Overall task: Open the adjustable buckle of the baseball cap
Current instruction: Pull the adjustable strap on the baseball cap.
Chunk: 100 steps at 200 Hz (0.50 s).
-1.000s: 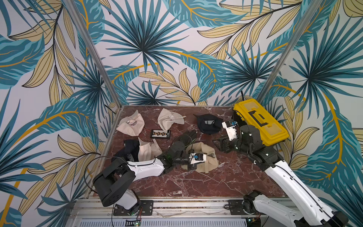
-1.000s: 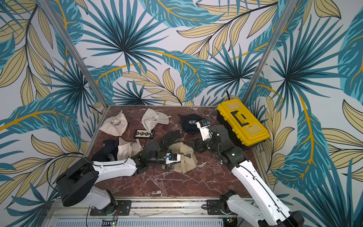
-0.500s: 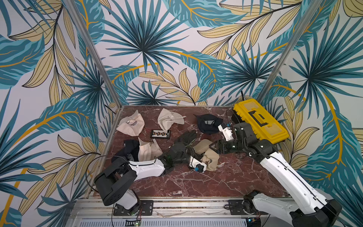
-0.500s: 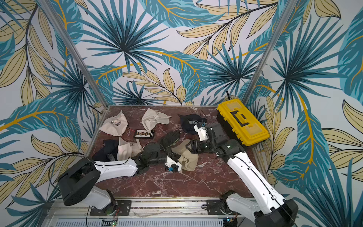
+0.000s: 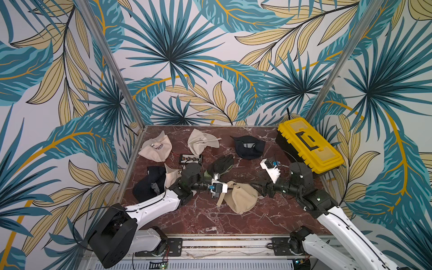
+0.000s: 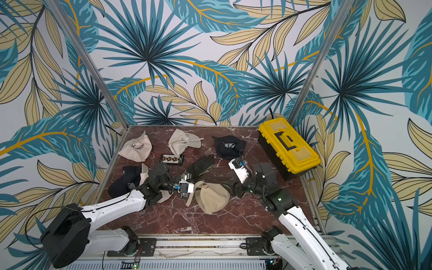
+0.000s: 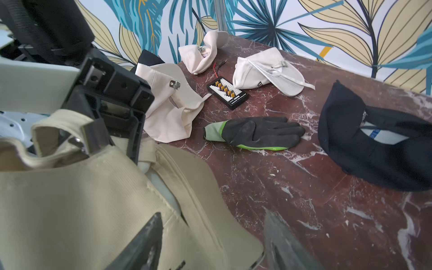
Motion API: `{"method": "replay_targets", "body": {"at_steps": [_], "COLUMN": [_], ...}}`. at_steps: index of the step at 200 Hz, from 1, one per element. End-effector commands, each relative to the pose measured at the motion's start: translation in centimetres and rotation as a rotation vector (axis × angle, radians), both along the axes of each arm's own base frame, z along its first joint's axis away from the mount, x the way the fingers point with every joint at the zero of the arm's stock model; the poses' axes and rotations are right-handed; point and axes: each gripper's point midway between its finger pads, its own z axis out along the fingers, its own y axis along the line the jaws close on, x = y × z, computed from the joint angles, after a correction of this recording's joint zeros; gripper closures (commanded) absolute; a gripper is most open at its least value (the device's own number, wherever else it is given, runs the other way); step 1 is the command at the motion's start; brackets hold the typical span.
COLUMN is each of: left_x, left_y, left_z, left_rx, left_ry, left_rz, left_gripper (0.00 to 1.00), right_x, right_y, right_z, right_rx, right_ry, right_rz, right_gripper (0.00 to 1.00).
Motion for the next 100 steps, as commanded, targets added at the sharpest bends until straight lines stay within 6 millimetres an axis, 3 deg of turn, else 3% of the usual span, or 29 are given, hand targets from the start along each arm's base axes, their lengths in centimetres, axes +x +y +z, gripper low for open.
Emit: {"method": "replay_targets", "body": {"at_steps": [1,33,57,100], "left_x": [-1.1,-0.9,-0.8,-1.2], "left_y": [0.3,0.4,0.8,1.1], "left_z": [-1.8,-4.9,-7.2,-9.9], "left_rx": [0.029,0.079,0.122,0.171], "left_ry": [0.090,0.098,0.108,0.107], "left_rz": [-0.047,-0.037,-0.008,-0.008], "left_gripper": [1.00,1.00,1.00,1.00], "right_x": [0.1,-1.0,-0.7,-2.1], "right_y": [0.6,1.6,1.0,0.9], "right_z": [-0.3,-1.3,-2.4,-4.5], "right_rx": [-0.049,-0.036,-0.056,-0.087], "right_ry": [-0.051,0.062,0.106,0.134], "right_rz": [0.079,0.162,0.107,0.150], "right_gripper": [0.32,0.38,0.38,0.38]}}
